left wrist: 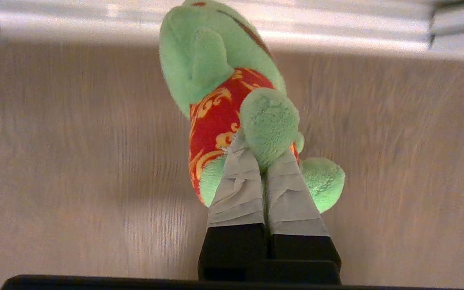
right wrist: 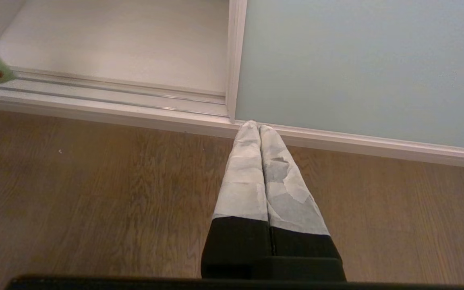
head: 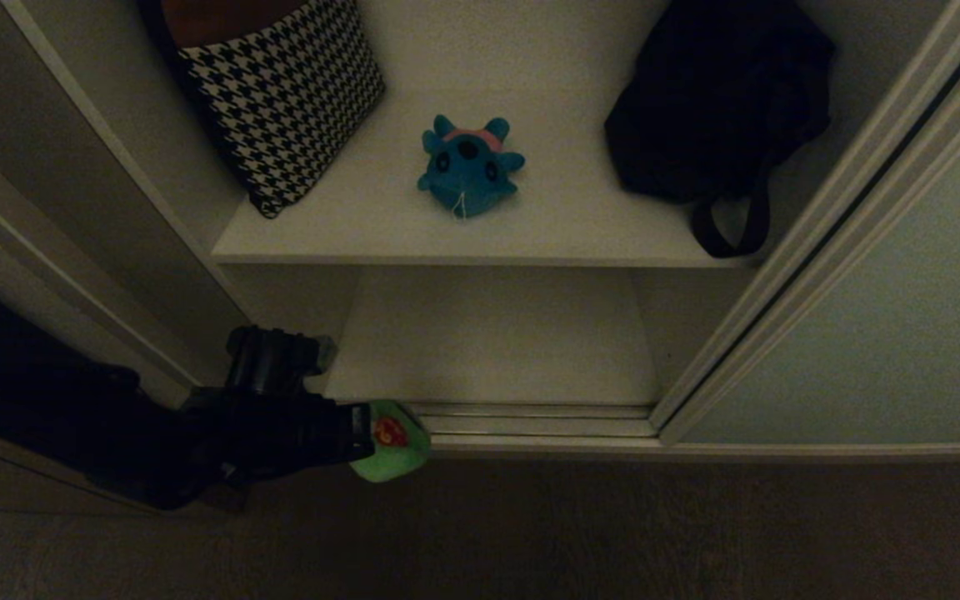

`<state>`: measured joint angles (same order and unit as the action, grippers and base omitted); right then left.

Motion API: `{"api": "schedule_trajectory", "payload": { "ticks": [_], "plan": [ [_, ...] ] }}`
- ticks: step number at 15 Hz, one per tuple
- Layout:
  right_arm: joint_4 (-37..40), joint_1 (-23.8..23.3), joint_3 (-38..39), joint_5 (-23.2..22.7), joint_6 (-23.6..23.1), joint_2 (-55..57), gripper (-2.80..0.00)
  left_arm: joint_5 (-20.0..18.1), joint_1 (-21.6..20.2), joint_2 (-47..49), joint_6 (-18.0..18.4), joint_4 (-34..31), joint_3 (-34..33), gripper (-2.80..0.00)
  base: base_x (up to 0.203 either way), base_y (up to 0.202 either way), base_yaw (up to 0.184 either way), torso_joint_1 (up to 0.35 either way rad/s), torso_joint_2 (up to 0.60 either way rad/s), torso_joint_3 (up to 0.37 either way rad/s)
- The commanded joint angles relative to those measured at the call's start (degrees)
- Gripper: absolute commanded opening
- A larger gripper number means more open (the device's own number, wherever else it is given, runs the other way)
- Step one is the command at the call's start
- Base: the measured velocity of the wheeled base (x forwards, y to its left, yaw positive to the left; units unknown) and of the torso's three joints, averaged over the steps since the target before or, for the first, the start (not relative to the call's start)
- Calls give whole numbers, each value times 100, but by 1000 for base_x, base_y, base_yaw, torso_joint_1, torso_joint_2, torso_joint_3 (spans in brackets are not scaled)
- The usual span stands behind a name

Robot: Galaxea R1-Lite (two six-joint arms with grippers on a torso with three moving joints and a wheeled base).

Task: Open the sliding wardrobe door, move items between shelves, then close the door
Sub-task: Place the green doll on the lower shelf

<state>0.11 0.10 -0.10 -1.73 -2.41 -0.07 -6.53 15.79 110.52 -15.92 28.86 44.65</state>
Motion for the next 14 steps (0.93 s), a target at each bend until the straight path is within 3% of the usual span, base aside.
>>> {"api": "schedule_trajectory", "payload": {
  "ticks": [1, 6, 14],
  "plan": [
    [-2, 8, 1, -3, -5, -1, -280, -2, -26, 288, -2, 372, 35, -280, 0, 0, 0, 0, 0, 0],
    [-2, -1, 1, -3, -5, -1, -280, 19, -32, 744, 61, 1385, 103, -280, 0, 0, 0, 0, 0, 0],
    [-2, 8, 1, -3, -5, -1, -280, 32, -32, 1556, 408, 2467, 387, -280, 0, 0, 0, 0, 0, 0]
  ]
}}
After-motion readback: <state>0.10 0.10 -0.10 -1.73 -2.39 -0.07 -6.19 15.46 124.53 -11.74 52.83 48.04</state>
